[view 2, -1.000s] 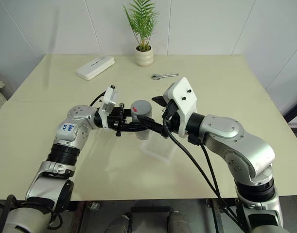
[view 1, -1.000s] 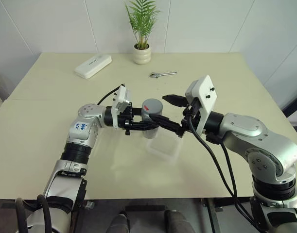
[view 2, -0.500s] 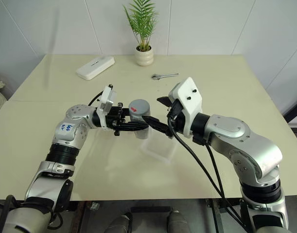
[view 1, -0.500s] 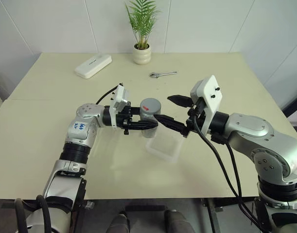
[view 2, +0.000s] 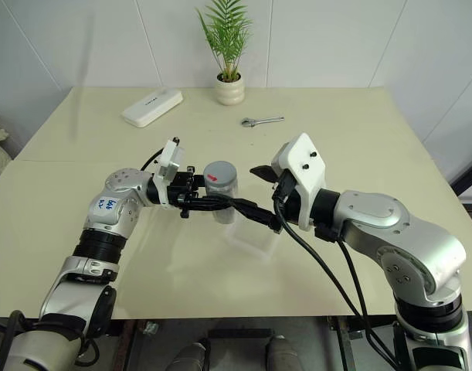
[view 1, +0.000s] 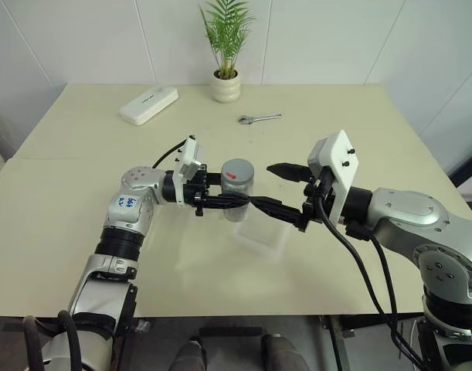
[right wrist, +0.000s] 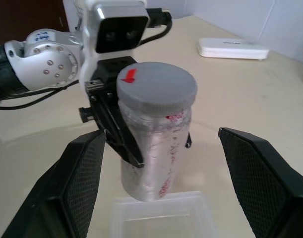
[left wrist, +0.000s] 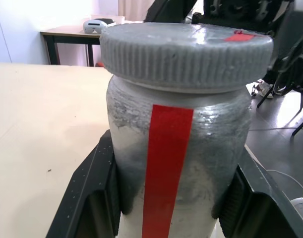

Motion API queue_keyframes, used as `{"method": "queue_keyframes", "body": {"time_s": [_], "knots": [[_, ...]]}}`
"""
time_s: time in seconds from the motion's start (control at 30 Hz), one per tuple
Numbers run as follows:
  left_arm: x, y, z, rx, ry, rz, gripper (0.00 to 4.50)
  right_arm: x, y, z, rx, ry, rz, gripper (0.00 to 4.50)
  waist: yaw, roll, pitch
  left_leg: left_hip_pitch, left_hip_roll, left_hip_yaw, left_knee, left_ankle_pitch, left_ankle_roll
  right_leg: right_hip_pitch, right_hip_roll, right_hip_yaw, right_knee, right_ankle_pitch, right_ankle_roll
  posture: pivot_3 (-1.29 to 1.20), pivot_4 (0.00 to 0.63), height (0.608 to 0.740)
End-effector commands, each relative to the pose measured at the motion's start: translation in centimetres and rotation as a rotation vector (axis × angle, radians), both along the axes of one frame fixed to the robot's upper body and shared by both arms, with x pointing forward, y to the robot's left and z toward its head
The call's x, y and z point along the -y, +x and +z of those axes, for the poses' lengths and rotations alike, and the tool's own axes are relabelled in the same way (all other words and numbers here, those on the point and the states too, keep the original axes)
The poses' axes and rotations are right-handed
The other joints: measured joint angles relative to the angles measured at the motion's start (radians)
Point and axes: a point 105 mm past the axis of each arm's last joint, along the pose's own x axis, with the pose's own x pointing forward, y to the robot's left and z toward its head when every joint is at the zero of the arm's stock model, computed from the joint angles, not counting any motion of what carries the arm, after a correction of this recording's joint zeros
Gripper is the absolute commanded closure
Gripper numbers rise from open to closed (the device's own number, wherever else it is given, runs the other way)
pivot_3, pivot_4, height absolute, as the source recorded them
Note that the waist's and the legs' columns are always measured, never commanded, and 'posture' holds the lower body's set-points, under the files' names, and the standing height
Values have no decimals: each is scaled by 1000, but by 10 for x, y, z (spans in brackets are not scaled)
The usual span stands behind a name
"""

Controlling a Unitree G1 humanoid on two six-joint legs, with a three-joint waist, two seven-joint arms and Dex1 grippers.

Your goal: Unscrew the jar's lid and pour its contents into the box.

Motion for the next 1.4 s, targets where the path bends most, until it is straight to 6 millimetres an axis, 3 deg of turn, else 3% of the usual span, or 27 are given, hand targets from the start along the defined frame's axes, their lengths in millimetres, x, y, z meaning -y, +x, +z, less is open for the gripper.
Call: {"method": "queue_keyframes", "body": {"time_s": [0.03,0.4,0.87,1.4], "knots": [[1,-1,11,55,-7,-17,2521,-3,-8,25,95,53,20,705,-1,0,0,0,0,0,0,0,0,0,0,0,0,0,0,0,150,740],[3,-3,10,62,-3,-35,2521,-21,8,36,111,123,11,705,-1,0,0,0,0,0,0,0,0,0,0,0,0,0,0,0,150,740],[4,-5,8,73,3,-35,2521,-44,9,28,68,139,81,705,-3,0,0,0,0,0,0,0,0,0,0,0,0,0,0,0,150,740],[4,-6,9,78,1,-28,2521,-33,21,19,60,99,17,705,-3,0,0,0,0,0,0,0,0,0,0,0,0,0,0,0,150,740]]}}
